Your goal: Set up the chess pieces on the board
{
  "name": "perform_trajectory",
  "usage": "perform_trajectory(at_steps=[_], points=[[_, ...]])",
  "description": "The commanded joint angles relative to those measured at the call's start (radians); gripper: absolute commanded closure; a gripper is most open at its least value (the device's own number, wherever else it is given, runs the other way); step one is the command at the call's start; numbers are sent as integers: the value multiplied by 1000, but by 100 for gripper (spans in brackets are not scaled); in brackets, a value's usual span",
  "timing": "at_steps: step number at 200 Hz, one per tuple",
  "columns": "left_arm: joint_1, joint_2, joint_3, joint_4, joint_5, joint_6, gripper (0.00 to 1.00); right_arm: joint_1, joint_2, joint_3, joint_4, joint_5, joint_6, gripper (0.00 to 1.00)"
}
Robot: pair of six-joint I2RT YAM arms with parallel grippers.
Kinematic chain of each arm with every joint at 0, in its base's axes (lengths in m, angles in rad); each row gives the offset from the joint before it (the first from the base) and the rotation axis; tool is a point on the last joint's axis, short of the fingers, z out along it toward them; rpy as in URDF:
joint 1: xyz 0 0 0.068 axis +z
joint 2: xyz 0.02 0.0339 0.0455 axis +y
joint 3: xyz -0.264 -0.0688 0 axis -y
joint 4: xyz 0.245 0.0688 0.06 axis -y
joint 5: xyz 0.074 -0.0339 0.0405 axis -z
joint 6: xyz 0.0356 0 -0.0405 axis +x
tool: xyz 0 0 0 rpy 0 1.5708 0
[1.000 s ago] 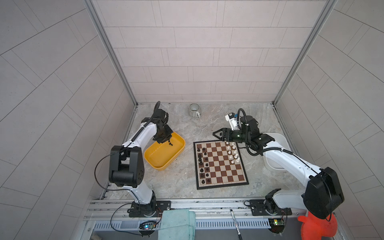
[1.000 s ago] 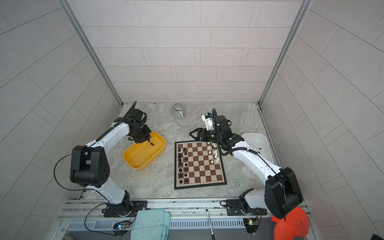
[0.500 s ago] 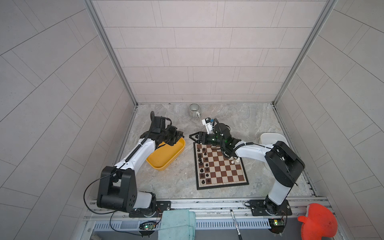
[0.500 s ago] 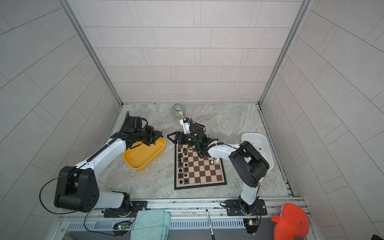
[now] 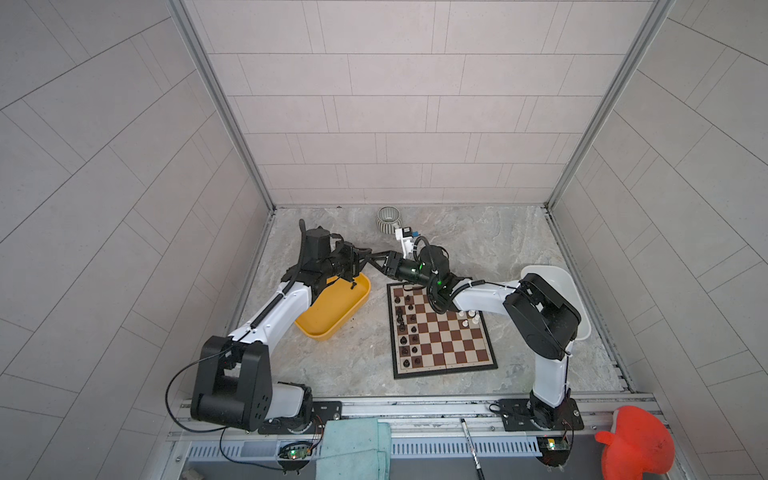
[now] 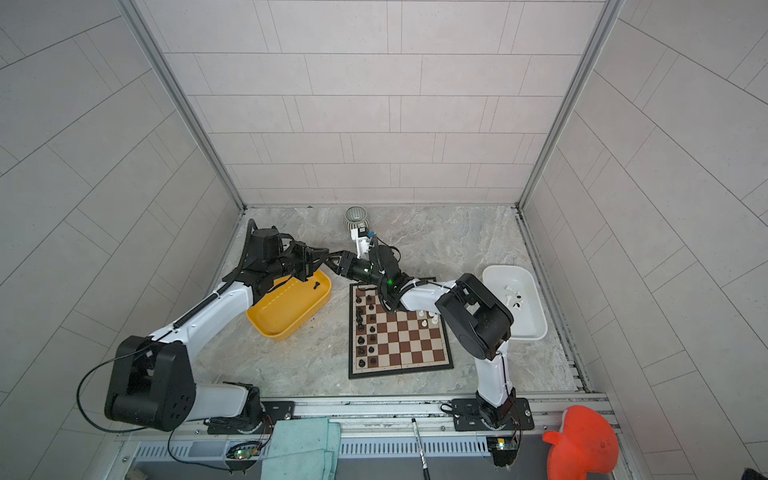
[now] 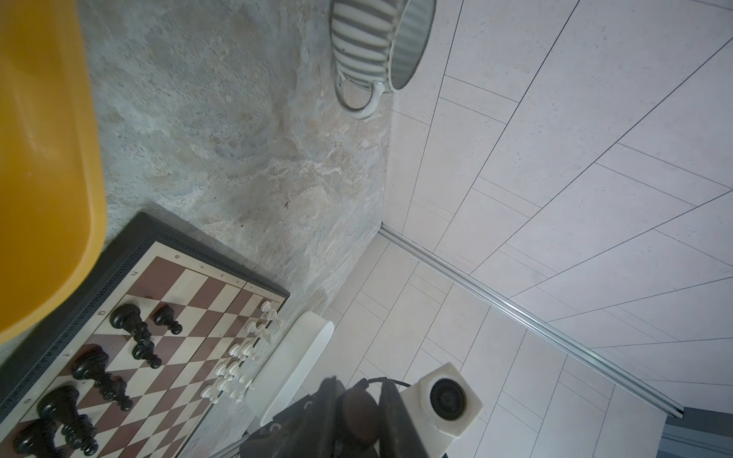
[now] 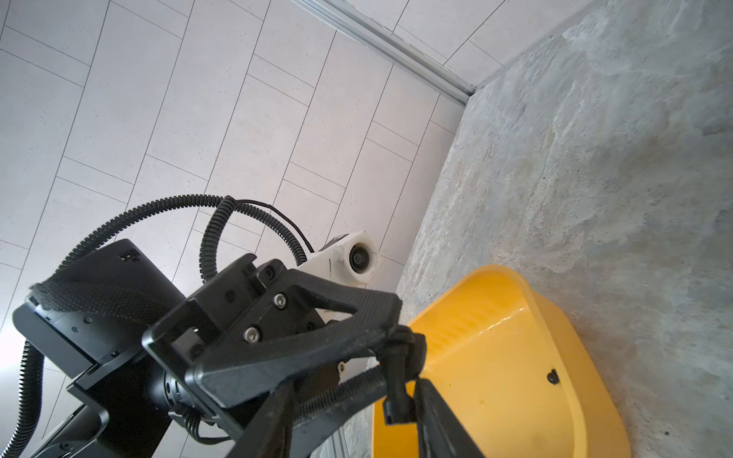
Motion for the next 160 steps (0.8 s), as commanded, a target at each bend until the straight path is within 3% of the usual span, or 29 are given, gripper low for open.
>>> perform_trajectory(at_steps=[1, 50, 160], points=[[-1, -20, -6, 36, 17, -17, 91, -7, 7, -2, 69, 13, 61, 57], [0, -23, -12, 45, 14, -24, 91, -17, 26, -2, 124, 13, 105, 70], [-1, -21, -54, 134, -3, -63, 91, -33, 106, 11, 305, 55, 262, 81]])
